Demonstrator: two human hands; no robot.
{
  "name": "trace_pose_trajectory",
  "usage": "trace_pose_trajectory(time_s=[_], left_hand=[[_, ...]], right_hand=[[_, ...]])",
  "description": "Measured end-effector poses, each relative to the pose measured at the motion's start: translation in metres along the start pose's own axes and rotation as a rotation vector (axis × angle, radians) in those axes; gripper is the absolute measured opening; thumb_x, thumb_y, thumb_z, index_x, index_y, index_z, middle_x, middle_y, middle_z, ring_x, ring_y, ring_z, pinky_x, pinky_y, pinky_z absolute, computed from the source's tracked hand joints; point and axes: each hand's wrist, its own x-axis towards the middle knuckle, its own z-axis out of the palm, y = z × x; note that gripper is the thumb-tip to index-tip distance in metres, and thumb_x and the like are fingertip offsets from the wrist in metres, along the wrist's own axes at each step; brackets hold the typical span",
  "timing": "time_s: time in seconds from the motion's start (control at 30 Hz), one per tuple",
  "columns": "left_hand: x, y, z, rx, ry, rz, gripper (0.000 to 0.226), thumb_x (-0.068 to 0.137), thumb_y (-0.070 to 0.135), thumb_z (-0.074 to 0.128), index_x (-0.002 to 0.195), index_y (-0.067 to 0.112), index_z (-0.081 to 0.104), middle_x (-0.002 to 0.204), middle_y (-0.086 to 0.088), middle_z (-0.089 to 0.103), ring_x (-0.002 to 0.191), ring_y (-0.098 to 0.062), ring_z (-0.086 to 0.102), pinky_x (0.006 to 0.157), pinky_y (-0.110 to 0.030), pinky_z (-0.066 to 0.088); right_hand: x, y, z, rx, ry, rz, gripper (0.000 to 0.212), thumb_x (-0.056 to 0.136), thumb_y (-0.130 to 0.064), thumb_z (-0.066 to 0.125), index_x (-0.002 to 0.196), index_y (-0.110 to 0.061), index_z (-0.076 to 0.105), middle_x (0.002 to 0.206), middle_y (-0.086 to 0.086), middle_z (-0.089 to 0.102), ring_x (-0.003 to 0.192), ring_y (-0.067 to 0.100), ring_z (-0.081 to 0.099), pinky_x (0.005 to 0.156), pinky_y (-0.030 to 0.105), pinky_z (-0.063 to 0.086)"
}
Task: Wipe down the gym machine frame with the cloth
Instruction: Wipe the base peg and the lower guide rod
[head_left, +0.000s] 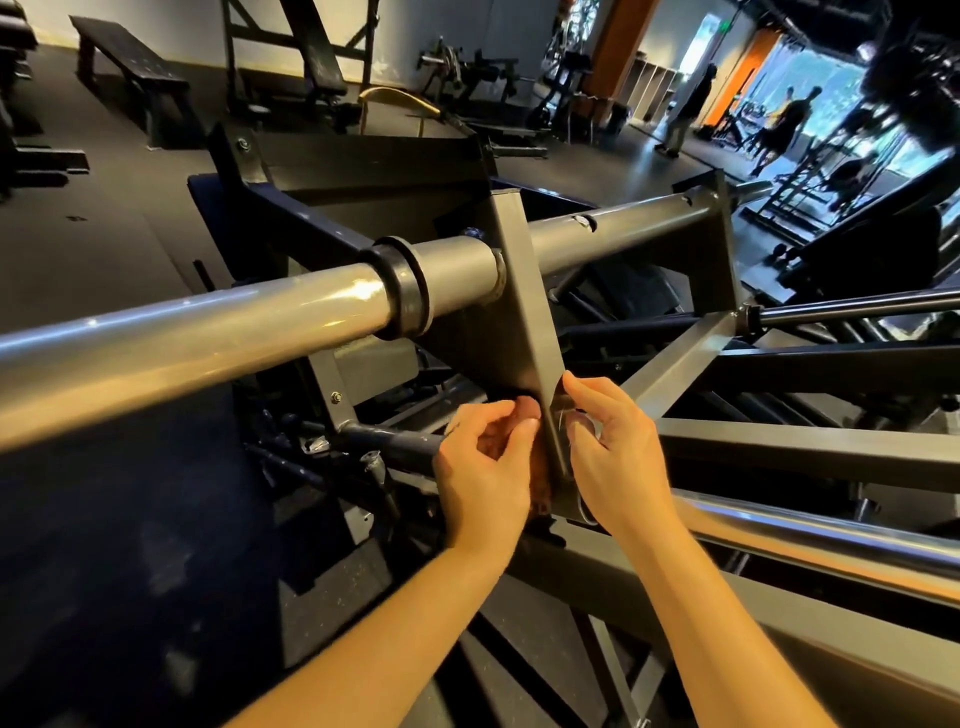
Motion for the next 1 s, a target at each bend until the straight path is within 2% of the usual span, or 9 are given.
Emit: trace_pose_trajectory(time_s=[0.1, 0.2, 0.37, 0.43, 0.6, 0.73, 0.83, 0.87, 1.0], left_hand=[[0.047, 0.007, -0.002, 0.002, 0.116, 0.051, 0.016, 0.096, 0.021, 0.071, 0.109, 0.028, 0.068, 0.108, 0.013, 0.066, 0.103, 0.004, 0.062, 0.086, -0.011, 0.05], [0.06, 0.007, 0.002, -0.023, 0.208, 0.018, 0.022, 0.098, 0.016, 0.065, 0.112, 0.033, 0.064, 0.111, 0.018, 0.061, 0.106, 0.008, 0.057, 0.09, -0.01, 0.047], [-0.004, -0.015, -0.004, 0.058, -0.037, 0.166, 0.018, 0.094, 0.009, 0.071, 0.101, 0.025, 0.069, 0.1, 0.015, 0.065, 0.101, -0.001, 0.065, 0.086, -0.011, 0.051], [0.021, -0.004, -0.006, 0.042, -0.004, 0.225, 0.018, 0.094, 0.011, 0.072, 0.098, 0.028, 0.069, 0.098, 0.015, 0.066, 0.098, -0.001, 0.065, 0.083, -0.011, 0.05], [0.064, 0.011, 0.005, -0.116, 0.197, 0.024, 0.02, 0.095, 0.022, 0.07, 0.109, 0.036, 0.064, 0.113, 0.012, 0.067, 0.111, 0.0, 0.061, 0.093, -0.013, 0.049], [0.018, -0.018, 0.001, -0.045, 0.016, 0.081, 0.018, 0.093, 0.014, 0.073, 0.101, 0.029, 0.066, 0.107, 0.004, 0.066, 0.104, -0.007, 0.065, 0.086, -0.014, 0.052], [-0.019, -0.049, -0.005, 0.039, -0.091, 0.047, 0.012, 0.09, 0.014, 0.072, 0.098, 0.006, 0.069, 0.107, -0.016, 0.068, 0.108, -0.025, 0.068, 0.096, -0.03, 0.055], [-0.031, -0.058, -0.007, 0.056, -0.114, 0.066, 0.016, 0.091, 0.018, 0.07, 0.101, 0.005, 0.07, 0.11, -0.014, 0.069, 0.111, -0.025, 0.066, 0.097, -0.027, 0.052], [-0.053, -0.066, -0.01, 0.169, -0.156, 0.032, 0.018, 0.095, 0.024, 0.068, 0.112, 0.021, 0.073, 0.114, 0.018, 0.059, 0.105, 0.011, 0.052, 0.093, -0.008, 0.04]], right_hand=[[0.0, -0.001, -0.001, -0.004, -0.002, -0.006, 0.044, 0.103, -0.008, 0.054, 0.145, -0.018, 0.056, 0.122, -0.013, 0.061, 0.117, 0.005, 0.058, 0.103, 0.025, 0.05], [-0.001, -0.001, -0.001, -0.003, -0.008, -0.005, 0.044, 0.102, -0.007, 0.054, 0.145, -0.018, 0.056, 0.123, -0.012, 0.061, 0.119, 0.004, 0.057, 0.103, 0.02, 0.045], [0.001, 0.0, 0.0, -0.024, 0.012, -0.021, 0.043, 0.102, -0.008, 0.054, 0.144, -0.018, 0.057, 0.12, -0.014, 0.06, 0.114, 0.002, 0.057, 0.094, 0.016, 0.048], [0.0, 0.0, -0.001, -0.018, 0.005, -0.02, 0.043, 0.102, -0.008, 0.054, 0.144, -0.018, 0.057, 0.121, -0.013, 0.061, 0.115, 0.004, 0.058, 0.098, 0.023, 0.051], [-0.001, -0.003, -0.001, 0.0, 0.001, -0.005, 0.045, 0.102, -0.006, 0.054, 0.145, -0.019, 0.056, 0.124, -0.012, 0.061, 0.12, 0.007, 0.057, 0.106, 0.03, 0.05], [0.001, -0.003, -0.002, -0.038, -0.001, -0.009, 0.043, 0.102, -0.006, 0.054, 0.144, -0.017, 0.057, 0.124, -0.01, 0.06, 0.117, 0.005, 0.057, 0.093, 0.012, 0.045], [0.001, -0.001, -0.003, -0.044, -0.021, -0.005, 0.044, 0.102, -0.006, 0.053, 0.143, -0.02, 0.058, 0.122, -0.012, 0.059, 0.114, 0.003, 0.056, 0.096, 0.017, 0.048], [0.001, -0.002, -0.003, -0.051, -0.027, -0.006, 0.045, 0.102, -0.006, 0.053, 0.144, -0.021, 0.057, 0.123, -0.012, 0.059, 0.114, 0.003, 0.056, 0.097, 0.018, 0.049], [-0.004, -0.002, -0.003, -0.055, -0.036, 0.007, 0.051, 0.101, -0.003, 0.054, 0.148, -0.021, 0.052, 0.133, -0.009, 0.058, 0.124, 0.006, 0.054, 0.096, 0.01, 0.042]])
